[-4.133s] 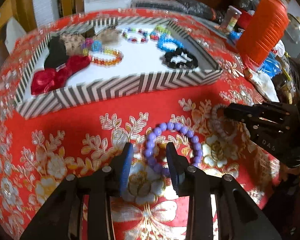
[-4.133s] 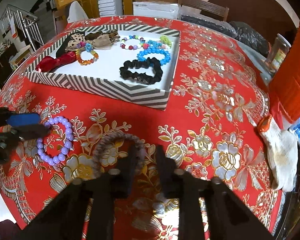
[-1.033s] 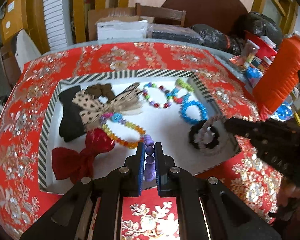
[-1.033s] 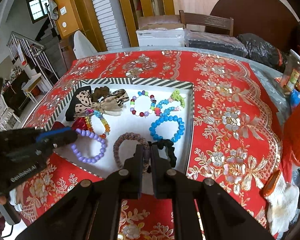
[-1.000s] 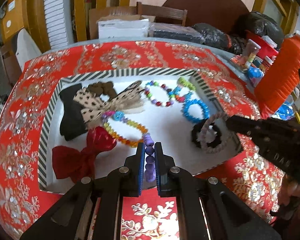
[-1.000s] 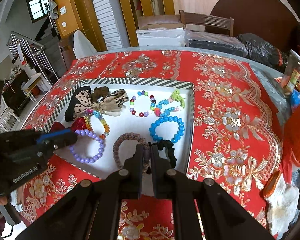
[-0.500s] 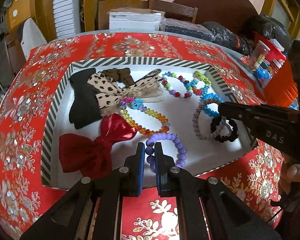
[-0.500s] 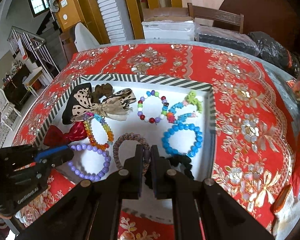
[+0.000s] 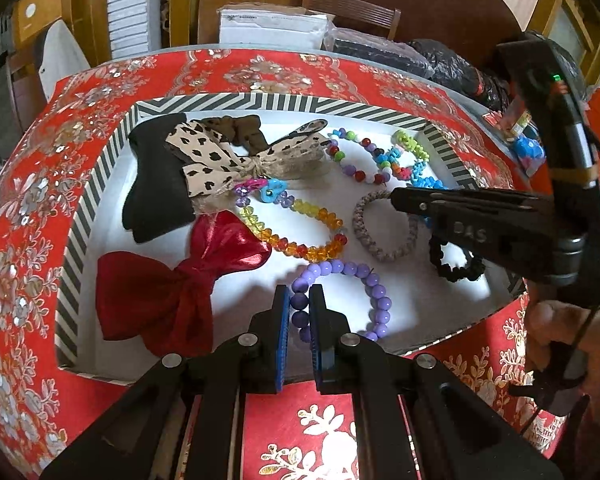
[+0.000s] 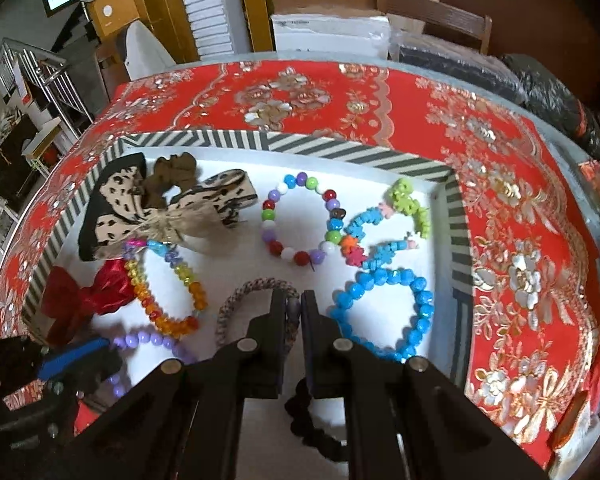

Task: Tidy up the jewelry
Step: 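Lower the purple bracelet and open the left gripper while the right releases the grey bracelet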

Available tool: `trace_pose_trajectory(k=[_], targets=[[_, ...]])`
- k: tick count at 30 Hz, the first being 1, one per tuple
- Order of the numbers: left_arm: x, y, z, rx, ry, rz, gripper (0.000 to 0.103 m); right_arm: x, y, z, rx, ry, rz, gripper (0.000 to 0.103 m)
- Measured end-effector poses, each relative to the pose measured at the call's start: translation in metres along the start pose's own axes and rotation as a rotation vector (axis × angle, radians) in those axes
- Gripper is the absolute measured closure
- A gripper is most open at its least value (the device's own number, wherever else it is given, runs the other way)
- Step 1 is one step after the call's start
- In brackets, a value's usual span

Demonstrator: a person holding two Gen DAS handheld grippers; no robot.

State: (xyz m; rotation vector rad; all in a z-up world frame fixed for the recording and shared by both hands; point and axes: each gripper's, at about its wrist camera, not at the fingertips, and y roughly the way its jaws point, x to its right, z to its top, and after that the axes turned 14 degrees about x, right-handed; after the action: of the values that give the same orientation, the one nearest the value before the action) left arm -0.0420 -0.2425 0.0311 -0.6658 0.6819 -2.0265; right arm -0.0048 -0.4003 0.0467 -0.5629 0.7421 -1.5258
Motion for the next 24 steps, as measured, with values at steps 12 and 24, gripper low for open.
trace_pose_trajectory(k=[12, 24], targets=[[0.004, -0.002, 0.002, 0.046, 0.048, 0.049, 0.084, 0.01, 0.004, -0.003, 0.019, 0.054, -0.001, 0.087], [0.005, -0.027, 0.006, 0.103, 0.038, 0.099, 0.082, 0.011, -0.054, -0.013, 0.109, 0.082, 0.01, 0.063]])
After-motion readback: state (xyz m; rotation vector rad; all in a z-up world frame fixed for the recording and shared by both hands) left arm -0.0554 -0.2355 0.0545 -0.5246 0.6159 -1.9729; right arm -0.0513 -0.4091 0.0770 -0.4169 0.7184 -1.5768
